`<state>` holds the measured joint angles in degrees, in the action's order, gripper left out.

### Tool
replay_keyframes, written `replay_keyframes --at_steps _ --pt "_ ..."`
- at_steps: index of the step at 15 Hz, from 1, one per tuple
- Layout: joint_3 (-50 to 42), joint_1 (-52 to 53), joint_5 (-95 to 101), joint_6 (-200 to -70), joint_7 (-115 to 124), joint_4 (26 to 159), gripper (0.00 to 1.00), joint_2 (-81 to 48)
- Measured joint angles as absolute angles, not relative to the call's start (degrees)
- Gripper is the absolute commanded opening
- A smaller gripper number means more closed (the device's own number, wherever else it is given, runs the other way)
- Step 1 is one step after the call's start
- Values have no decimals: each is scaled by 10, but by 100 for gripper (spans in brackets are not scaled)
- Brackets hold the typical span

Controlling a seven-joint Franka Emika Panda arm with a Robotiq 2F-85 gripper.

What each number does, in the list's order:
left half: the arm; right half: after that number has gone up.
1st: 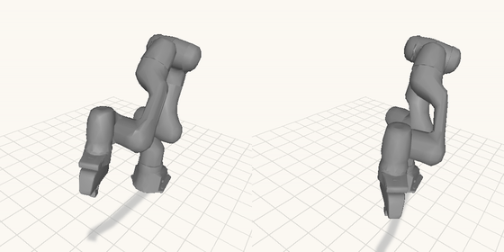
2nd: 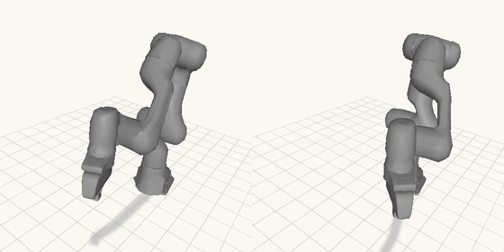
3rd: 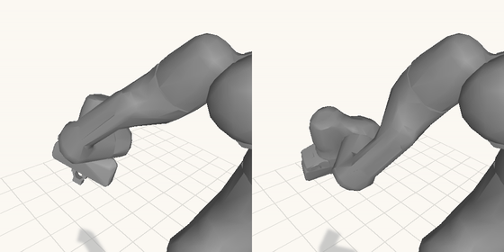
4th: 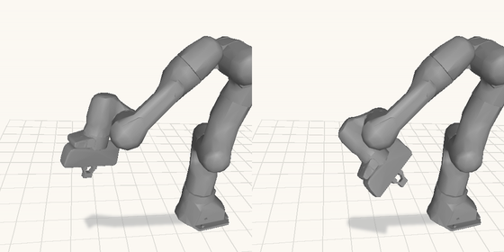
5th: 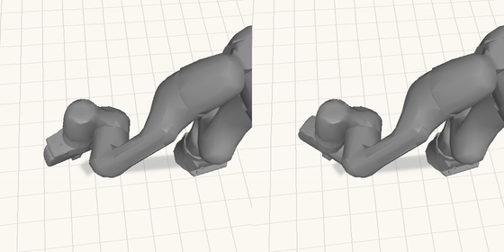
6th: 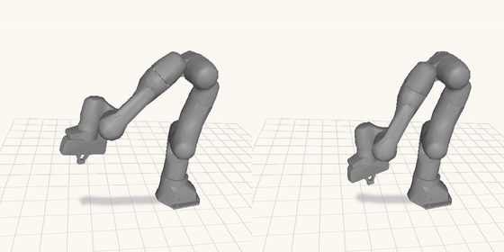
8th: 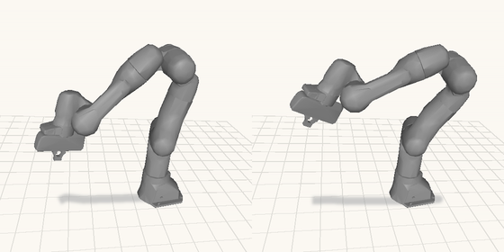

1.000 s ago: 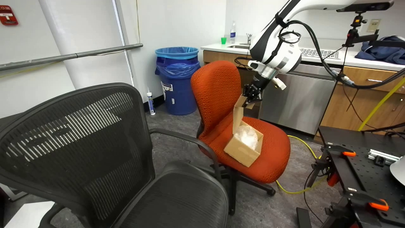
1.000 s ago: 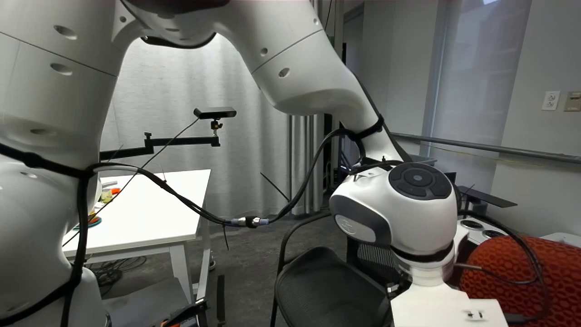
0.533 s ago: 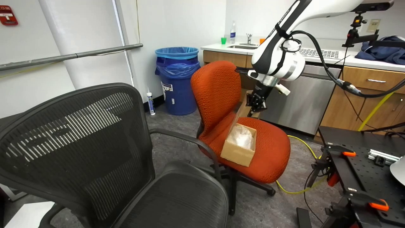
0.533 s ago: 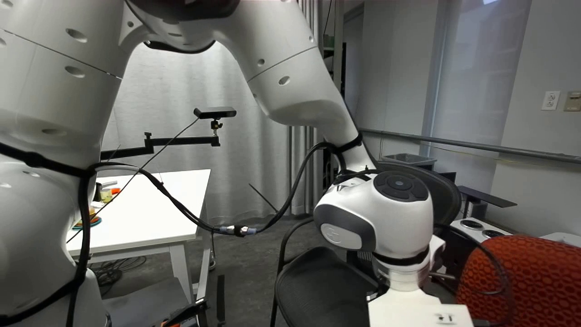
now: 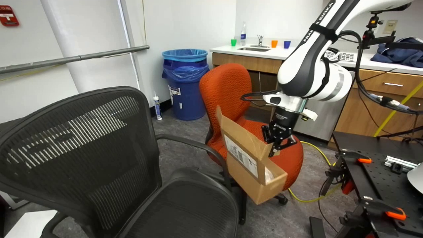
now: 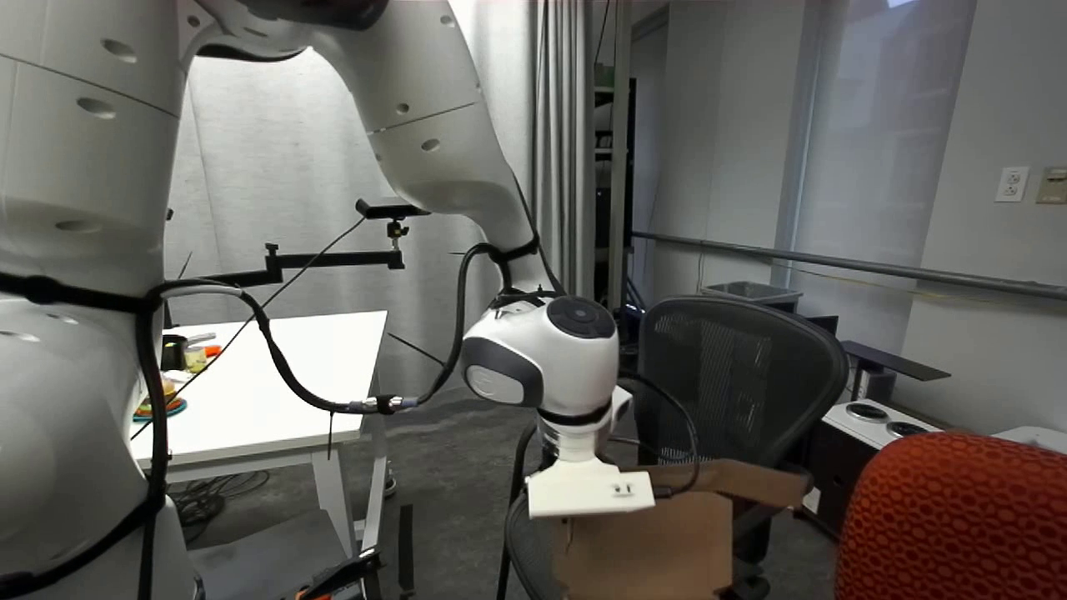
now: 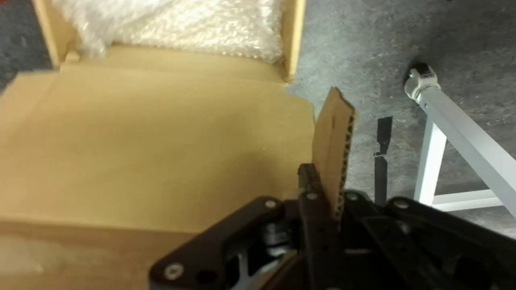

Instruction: Remove the box from the orange chair and place it on the black chair

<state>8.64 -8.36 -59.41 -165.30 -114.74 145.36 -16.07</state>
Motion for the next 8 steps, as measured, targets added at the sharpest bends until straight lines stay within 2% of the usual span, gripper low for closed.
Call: replay_keyframes --at_steps 8 --pt "172 -75 -698 -1649 -1235 1467 1 -111"
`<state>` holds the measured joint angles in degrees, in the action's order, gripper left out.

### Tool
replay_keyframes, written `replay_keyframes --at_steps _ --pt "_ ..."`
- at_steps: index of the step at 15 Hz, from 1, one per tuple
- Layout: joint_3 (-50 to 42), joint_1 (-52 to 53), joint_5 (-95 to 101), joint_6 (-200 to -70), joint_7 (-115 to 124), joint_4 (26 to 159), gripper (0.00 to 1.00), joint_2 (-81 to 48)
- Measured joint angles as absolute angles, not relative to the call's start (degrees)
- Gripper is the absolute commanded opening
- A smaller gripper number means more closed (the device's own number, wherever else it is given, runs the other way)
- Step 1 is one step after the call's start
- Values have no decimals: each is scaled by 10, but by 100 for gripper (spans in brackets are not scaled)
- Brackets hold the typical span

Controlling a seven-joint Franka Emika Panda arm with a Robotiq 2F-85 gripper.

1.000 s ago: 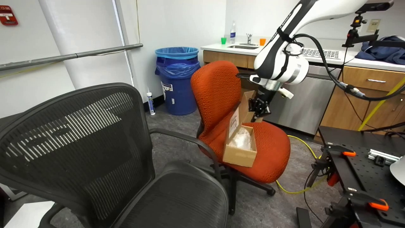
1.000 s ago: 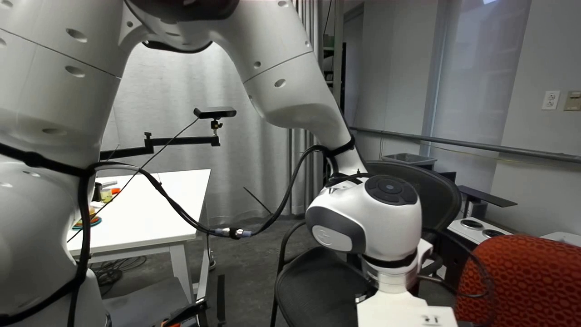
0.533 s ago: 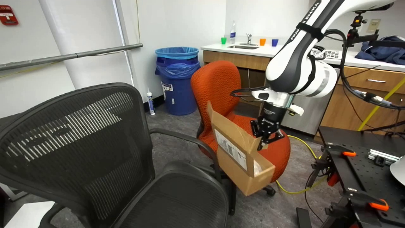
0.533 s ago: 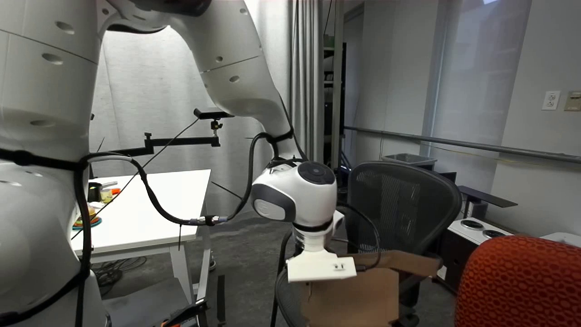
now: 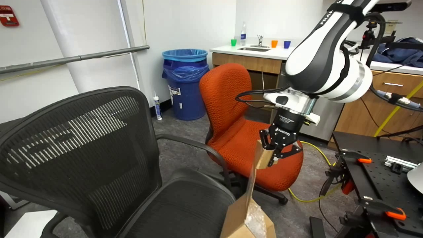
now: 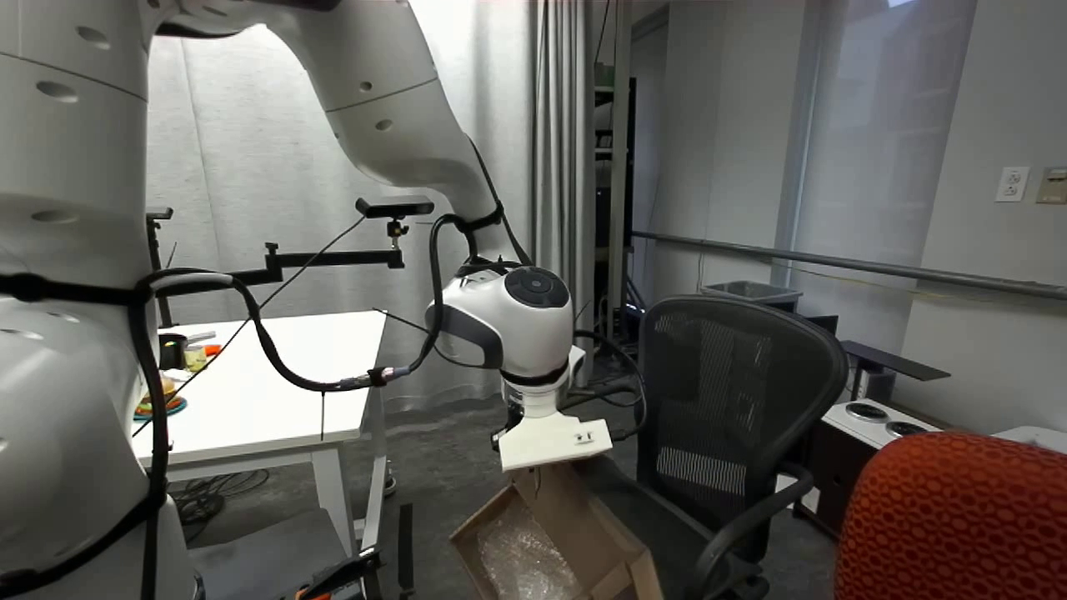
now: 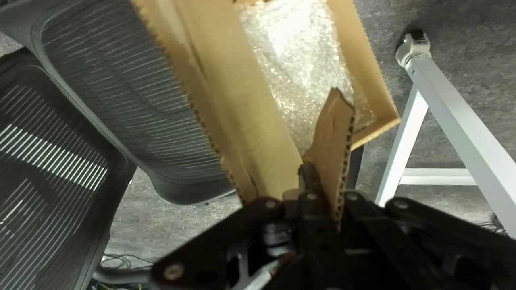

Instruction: Remove the box from the orange chair and place it on the black chair

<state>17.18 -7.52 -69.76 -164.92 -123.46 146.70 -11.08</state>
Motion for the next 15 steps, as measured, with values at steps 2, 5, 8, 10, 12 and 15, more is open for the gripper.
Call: replay_keyframes --at_steps 2,5,8,10,12,15 --pt "182 -75 -762 -1657 -1294 1452 1 -115" --pt "188 -76 -862 -1664 -1409 1408 1 -139" --pt "188 -76 -948 -1662 -1531 1368 1 -163" --pt "185 -75 -980 -1651 -1562 1355 1 -172" --pt "178 -74 -977 -1631 -1556 1345 1 -172" --pt "163 -73 -974 -1600 -1555 1319 1 -171"
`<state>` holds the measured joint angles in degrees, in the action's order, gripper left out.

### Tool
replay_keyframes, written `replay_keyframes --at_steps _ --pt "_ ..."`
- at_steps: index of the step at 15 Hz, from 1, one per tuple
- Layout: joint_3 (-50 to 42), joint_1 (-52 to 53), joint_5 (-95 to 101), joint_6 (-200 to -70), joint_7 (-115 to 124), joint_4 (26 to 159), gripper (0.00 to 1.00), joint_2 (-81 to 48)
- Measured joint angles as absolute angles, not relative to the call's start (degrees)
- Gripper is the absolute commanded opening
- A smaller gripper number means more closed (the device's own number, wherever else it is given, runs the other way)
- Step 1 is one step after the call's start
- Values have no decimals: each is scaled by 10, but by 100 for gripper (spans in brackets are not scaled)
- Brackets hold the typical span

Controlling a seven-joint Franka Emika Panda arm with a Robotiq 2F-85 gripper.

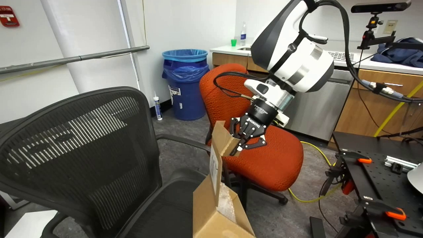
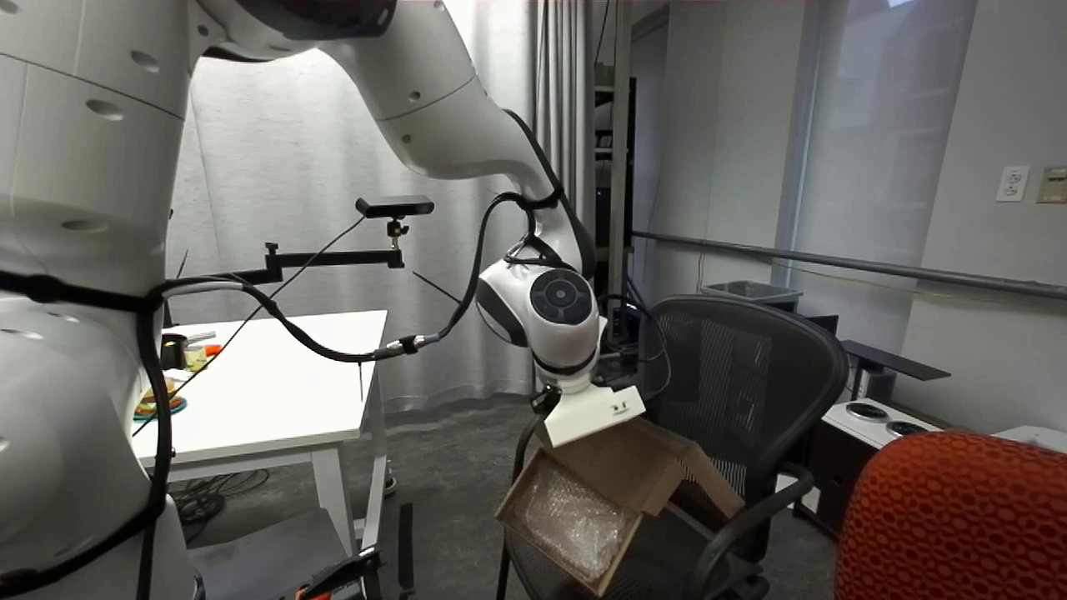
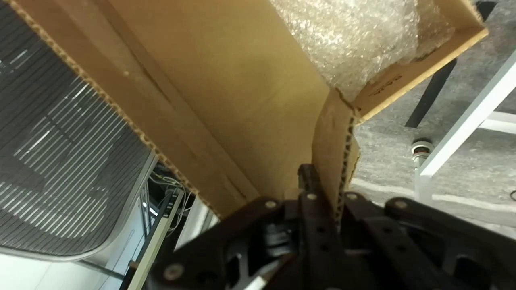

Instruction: Remove the box from the orange chair and place it on the black chair

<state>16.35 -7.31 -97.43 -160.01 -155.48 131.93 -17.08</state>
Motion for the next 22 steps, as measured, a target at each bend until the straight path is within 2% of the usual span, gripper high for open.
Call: replay_keyframes --at_steps 5,6,7,16,22 --pt "127 -60 -975 -1554 -1555 1260 1 -149" --pt "122 -56 -975 -1550 -1555 1256 29 -144" --pt "117 -52 -975 -1550 -1555 1255 30 -140" --pt "70 -37 -968 -1550 -1555 1282 97 -138" --pt "44 -36 -947 -1550 -1555 1304 100 -138"
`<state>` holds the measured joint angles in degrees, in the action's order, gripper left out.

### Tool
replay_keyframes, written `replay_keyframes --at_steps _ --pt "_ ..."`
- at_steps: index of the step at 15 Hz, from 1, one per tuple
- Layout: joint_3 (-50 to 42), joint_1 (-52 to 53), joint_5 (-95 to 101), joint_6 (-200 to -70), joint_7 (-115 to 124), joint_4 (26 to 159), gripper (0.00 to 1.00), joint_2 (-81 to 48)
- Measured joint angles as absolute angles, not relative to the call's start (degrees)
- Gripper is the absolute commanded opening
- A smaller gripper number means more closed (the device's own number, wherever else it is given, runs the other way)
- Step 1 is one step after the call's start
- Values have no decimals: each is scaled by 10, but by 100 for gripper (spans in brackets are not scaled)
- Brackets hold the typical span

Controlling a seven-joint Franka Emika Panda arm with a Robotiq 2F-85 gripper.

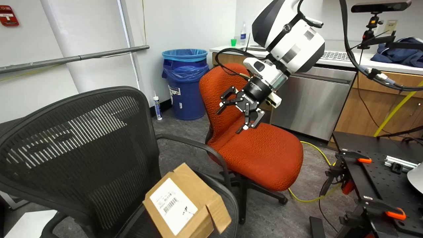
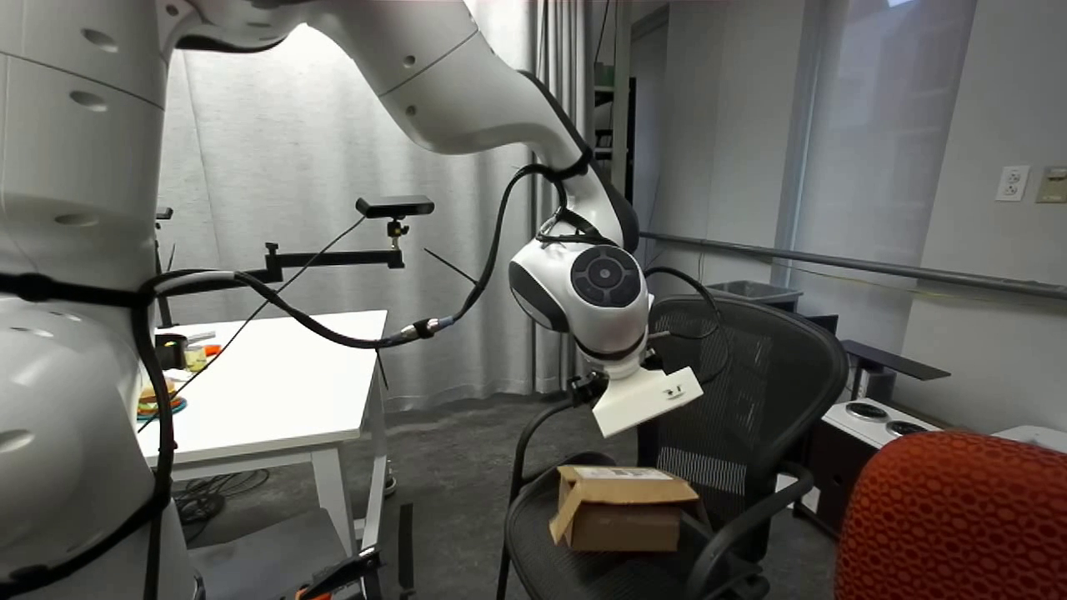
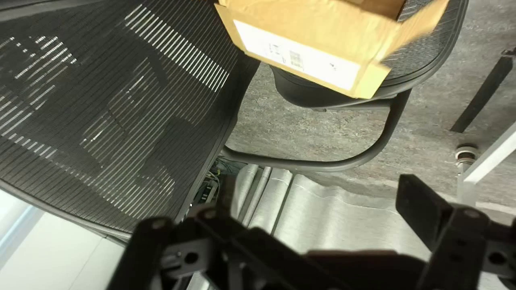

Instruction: Remove the box from the orange chair and place it on the black chair

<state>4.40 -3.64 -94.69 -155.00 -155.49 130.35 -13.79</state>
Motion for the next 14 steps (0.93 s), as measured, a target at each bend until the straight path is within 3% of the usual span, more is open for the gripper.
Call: replay_keyframes --at_steps 14 --pt "33 -37 -930 -1557 -1534 1403 100 -169"
